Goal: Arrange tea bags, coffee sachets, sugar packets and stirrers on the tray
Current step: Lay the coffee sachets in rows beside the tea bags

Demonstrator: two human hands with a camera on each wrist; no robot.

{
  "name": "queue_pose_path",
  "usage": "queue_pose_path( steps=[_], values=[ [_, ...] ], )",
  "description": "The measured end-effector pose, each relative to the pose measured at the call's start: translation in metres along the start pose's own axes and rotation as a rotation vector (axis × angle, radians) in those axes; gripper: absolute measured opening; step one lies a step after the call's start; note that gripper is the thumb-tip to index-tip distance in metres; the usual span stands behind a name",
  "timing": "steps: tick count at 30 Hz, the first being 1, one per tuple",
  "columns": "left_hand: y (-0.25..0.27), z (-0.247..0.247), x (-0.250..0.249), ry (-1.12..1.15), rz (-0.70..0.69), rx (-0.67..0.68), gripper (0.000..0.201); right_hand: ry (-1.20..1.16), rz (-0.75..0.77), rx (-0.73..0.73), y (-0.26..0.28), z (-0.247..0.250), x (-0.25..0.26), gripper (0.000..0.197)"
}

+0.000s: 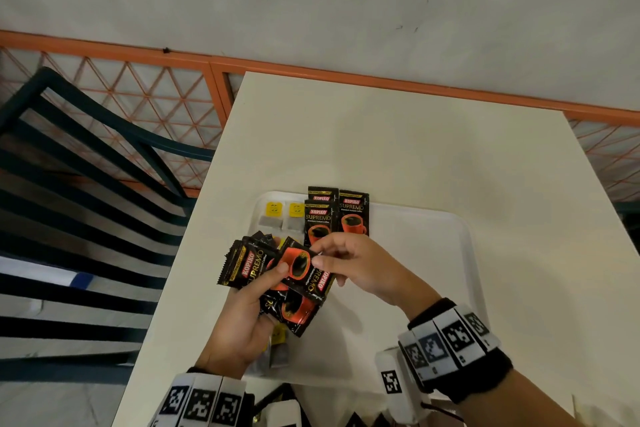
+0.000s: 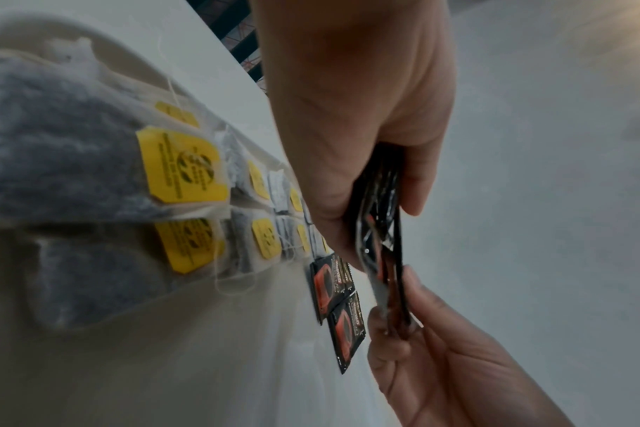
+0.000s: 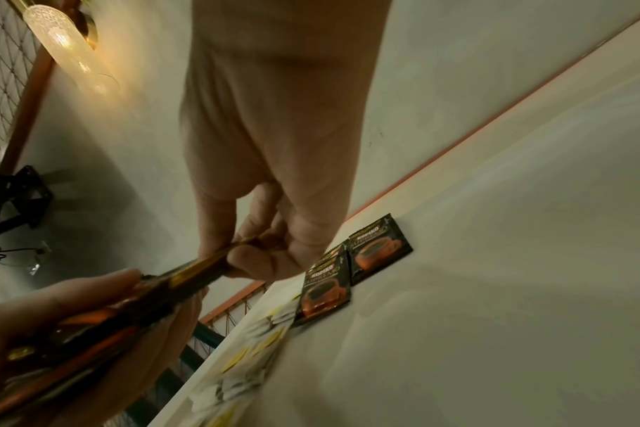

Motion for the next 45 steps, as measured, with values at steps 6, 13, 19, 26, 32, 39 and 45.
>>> queue_pose_path(
  steps=[6, 13, 19, 26, 32, 39, 45],
  values=[
    [0.001, 0.004, -0.001, -0.075, 0.0, -0.004, 0.034, 0.259, 0.064, -0.031, 0.008, 0.014, 0.014, 0.019],
    [0.0, -0.011, 0.006, -0.127, 0.035, 0.014, 0.056, 0.246, 0.142, -0.089, 0.005, 0.007, 0.025, 0.026],
    [-0.002, -0.004, 0.001, 0.063, -0.044, -0.095, 0.065, 0.043, -0.092, -0.24, 0.018, 0.006, -0.007, 0.027],
    [-0.001, -0.009, 0.012, -0.08, -0.011, -0.078, 0.026, -0.309, -0.049, -0.28, 0.015, 0.005, -0.03, 0.012],
    [0.0, -0.004, 0.012, -0.022, 0.022, -0.042, 0.03, -0.439, -0.011, -0.535, 0.006, 0.053, -0.033, 0.009],
    [0.001, -0.002, 0.013, -0.015, 0.027, -0.035, 0.026, -0.076, 0.016, -0.763, -0.011, 0.09, -0.039, 0.011],
    [0.002, 0.0, 0.014, -0.042, 0.038, -0.046, 0.029, -0.002, 0.057, -0.798, -0.018, 0.085, -0.037, 0.014]
  ],
)
Point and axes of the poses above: each hand's wrist, its own y-axis away from the middle knuckle, its own z-axis out of the back of the hand, x = y × z, the point moved 6 cm from there along -y, towards the middle knuckle, and after that the axes turned 15 degrees about -y, right-handed, at the moved point
